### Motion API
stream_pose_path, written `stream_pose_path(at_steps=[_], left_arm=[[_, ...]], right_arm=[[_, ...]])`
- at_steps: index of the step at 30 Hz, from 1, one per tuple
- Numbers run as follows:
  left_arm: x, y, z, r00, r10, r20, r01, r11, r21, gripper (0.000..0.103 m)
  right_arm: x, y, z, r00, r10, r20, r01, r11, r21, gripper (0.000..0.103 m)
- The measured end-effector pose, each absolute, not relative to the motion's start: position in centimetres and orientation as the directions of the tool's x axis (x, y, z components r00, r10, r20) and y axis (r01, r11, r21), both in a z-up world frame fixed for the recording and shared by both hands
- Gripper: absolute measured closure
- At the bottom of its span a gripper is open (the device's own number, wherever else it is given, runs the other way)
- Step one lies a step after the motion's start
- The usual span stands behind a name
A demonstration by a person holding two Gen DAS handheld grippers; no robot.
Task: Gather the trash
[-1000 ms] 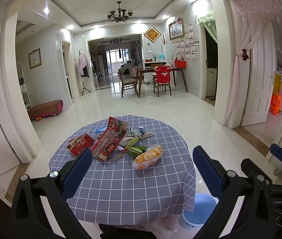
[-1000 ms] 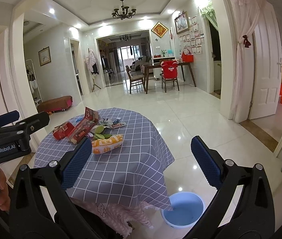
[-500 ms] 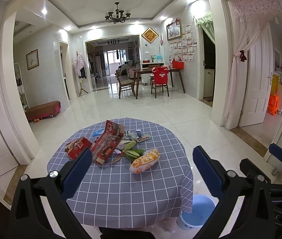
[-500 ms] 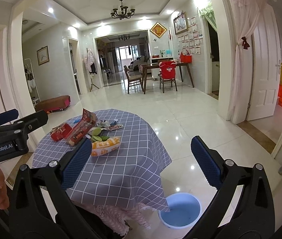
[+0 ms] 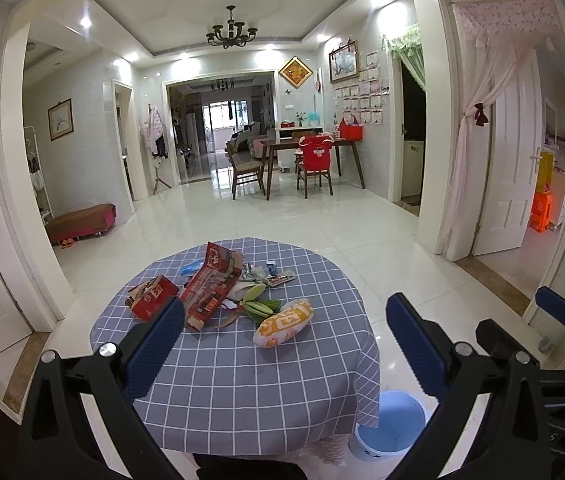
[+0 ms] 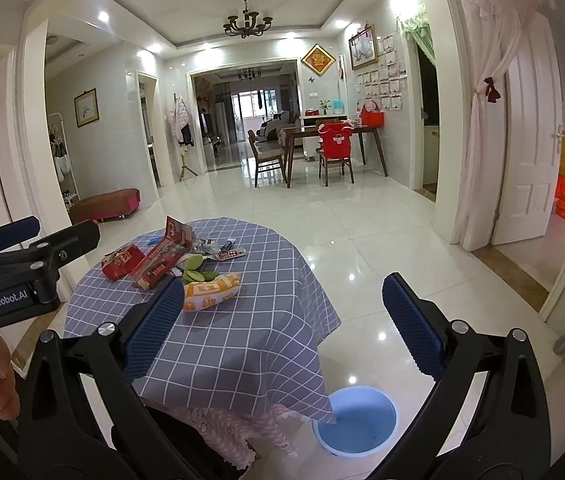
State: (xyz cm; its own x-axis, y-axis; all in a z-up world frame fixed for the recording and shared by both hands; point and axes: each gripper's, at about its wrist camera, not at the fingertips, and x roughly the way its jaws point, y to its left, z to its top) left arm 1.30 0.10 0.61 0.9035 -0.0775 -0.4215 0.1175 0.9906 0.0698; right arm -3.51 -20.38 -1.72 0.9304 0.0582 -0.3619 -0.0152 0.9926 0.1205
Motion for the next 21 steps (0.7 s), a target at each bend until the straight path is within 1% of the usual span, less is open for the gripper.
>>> stream_pose_path(at_steps=[6, 14, 21], left_arm=[[1.0, 0.2, 0.7, 0.903, -0.111, -0.415, 0.143, 0.989, 0.045, 0.004], [2.1, 0.6, 0.2, 0.898, -0.087, -0.431, 0.130, 0.989, 0.071, 0.004], [3.9, 0.2, -0.3, 0.889, -0.072, -0.452, 0.121, 0.989, 0.081, 0.004]], right_arm=[[-3.8, -20.0, -1.8, 0.928, 0.042, -0.371, -0.005, 0.995, 0.101, 0.006], [-2.7, -19.1, -1.9, 0.930, 0.058, -0.364, -0.025, 0.995, 0.096, 0.006], [-1.2, -20.1, -2.3, 0.925, 0.078, -0.372, -0.021, 0.988, 0.155, 0.006]])
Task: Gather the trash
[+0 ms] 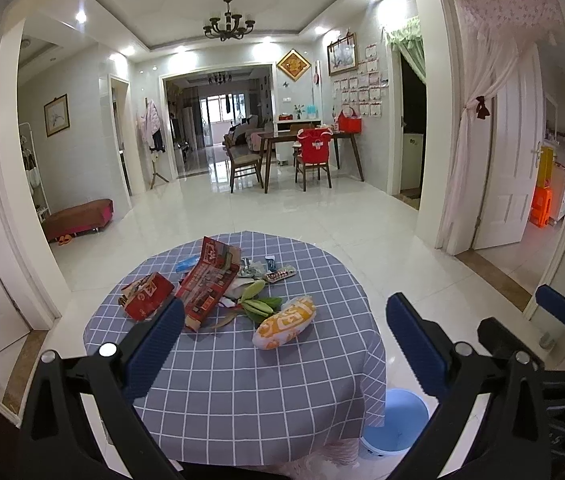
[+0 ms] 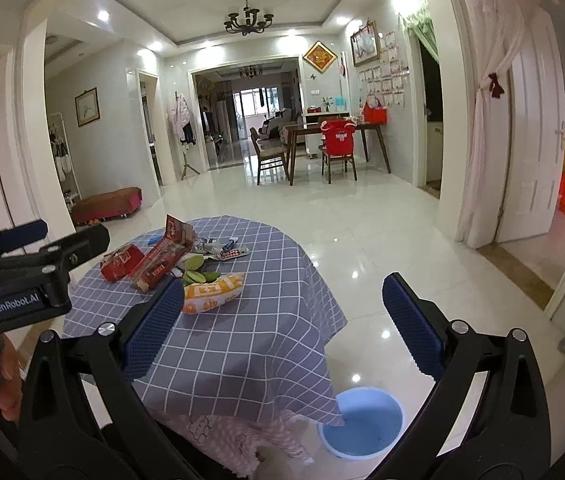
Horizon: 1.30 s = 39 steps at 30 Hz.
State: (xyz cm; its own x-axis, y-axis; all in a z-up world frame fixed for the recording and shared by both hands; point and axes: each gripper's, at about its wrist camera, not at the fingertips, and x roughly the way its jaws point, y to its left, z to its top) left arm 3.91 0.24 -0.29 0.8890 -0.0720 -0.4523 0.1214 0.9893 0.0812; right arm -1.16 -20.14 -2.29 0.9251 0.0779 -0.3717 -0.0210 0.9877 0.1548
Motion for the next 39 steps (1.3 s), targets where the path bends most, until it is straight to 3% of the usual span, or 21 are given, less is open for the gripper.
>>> stream_pose_path(at_steps=[29, 39], left_arm=[[9.2, -1.4, -3.1, 0.856, -0.051, -0.514, 0.120, 0.988, 0.101, 0.004], [13.8, 3.2, -6.7, 0.830, -0.025, -0.557, 0.099, 0.990, 0.104, 0.004]], right_arm=[[3.9, -22.3, -5.4, 0.884, 0.119, -0.451, -0.031, 0.980, 0.198, 0.006], [10.4, -17.6, -8.7, 0.827, 0.212, -0.520, -0.119, 0.971, 0.207, 0.006]])
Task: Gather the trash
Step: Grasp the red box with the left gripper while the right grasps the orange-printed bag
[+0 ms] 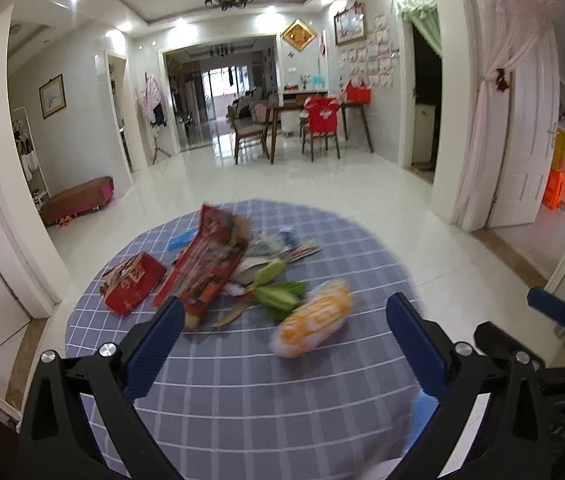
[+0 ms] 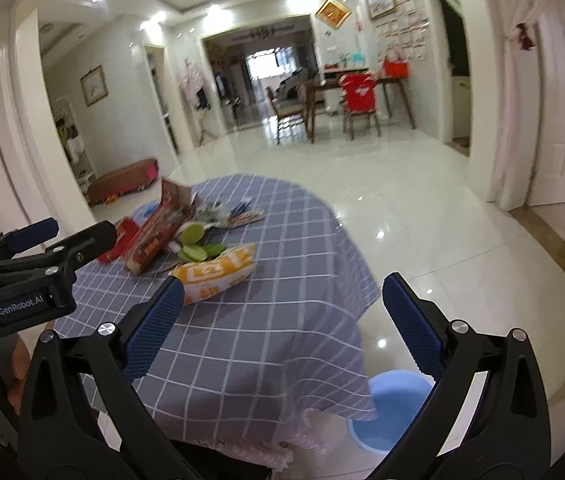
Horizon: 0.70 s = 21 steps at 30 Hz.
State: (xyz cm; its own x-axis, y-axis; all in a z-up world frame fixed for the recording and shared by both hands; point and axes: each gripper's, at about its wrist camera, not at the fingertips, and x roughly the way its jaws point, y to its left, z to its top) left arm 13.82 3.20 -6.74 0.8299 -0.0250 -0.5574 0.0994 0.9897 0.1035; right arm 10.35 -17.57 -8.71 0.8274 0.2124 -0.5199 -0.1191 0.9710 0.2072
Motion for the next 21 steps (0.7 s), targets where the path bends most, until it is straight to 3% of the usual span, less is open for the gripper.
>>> stream_pose_path(at_steps=[4, 11, 18, 21], left_arm=[[17.0, 8.4, -9.7, 0.774, 0.045, -0.632, 0.024, 0.995, 0.100, 0.004], [19.4, 15.0, -12.3, 0.715, -0.004, -0.699, -0.050, 0.997, -0.057, 0.004], [21.3, 15.9, -14.2, 0.697, 0.010, -0.717, -0.049, 0.998, -0.034, 0.004], [22.8, 16.3, -14.6, 0.706, 0.016, -0.708, -0.042, 0.999, -0.018, 0.004]], right_arm=[[13.7, -14.7, -10.7, 0.790, 0.250, -0.560, -0.166, 0.966, 0.198, 0.006], [19.9, -10.4, -14.2, 0.695, 0.309, -0.650, -0.187, 0.950, 0.252, 0.006], [24.0, -9.1, -16.9, 0.616, 0.397, -0.680, -0.100, 0.896, 0.432, 0.006], [24.7, -8.5, -17.4, 0.620, 0.385, -0.684, -0.081, 0.898, 0.432, 0.006]])
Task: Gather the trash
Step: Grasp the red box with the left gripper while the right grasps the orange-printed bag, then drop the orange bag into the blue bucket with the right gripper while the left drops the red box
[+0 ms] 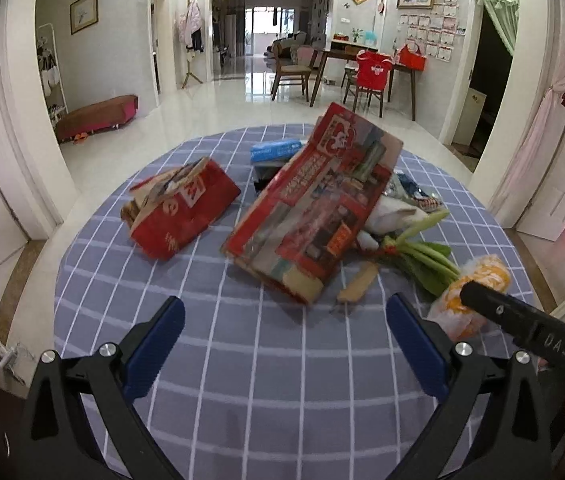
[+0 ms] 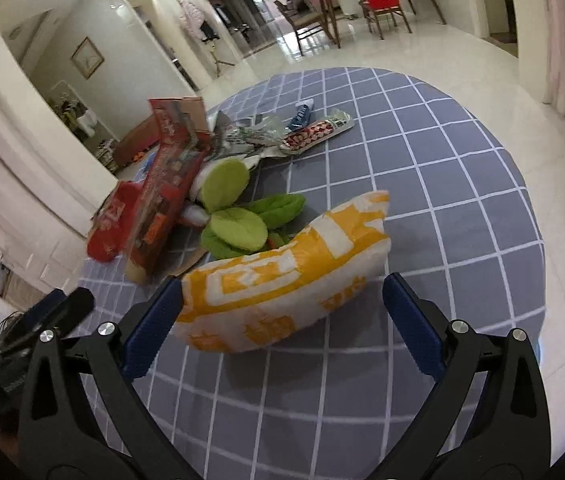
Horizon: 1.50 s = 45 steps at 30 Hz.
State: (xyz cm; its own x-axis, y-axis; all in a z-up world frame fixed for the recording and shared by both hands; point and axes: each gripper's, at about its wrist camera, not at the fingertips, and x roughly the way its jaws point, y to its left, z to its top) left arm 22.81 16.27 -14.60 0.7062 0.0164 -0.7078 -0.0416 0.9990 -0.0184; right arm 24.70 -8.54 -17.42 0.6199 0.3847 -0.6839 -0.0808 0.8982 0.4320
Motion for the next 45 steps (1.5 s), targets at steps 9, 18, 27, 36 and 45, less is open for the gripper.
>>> stream_pose_path(at_steps=[9, 18, 27, 36, 45], left_arm=[[27.7, 13.4, -18.2, 0.640, 0.144, -0.754, 0.031, 0.977, 0.213, 0.026], [29.8, 11.2, -18.9, 0.645, 0.284, -0.709, 0.016, 0.923, 0.384, 0.072], [24.4, 13.4, -13.3, 0.776, 0.144, -0.614, -0.066, 0.987, 0.148, 0.093], [17.8, 7.6, -9.1, 0.843, -0.117, -0.525, 0.119, 0.992, -0.031, 0.093], [14.5, -5.5, -10.9, 0.729, -0.403, -0.553, 0.426, 0.900, -0.094, 0.093]], right_arm=[[25.1, -9.6, -17.9, 0.656, 0.414, -0.631, -0.089, 0.873, 0.480, 0.028], [25.1, -10.5, -17.9, 0.667, 0.420, -0.616, -0.089, 0.865, 0.494, 0.034], [22.5, -12.5, -16.3, 0.698, 0.429, -0.573, -0.104, 0.853, 0.511, 0.036], [17.3, -17.5, -14.0, 0.772, 0.393, -0.499, -0.085, 0.843, 0.532, 0.036], [9.0, -28.7, -13.1, 0.864, 0.096, -0.494, 0.132, 0.904, 0.406, 0.036]])
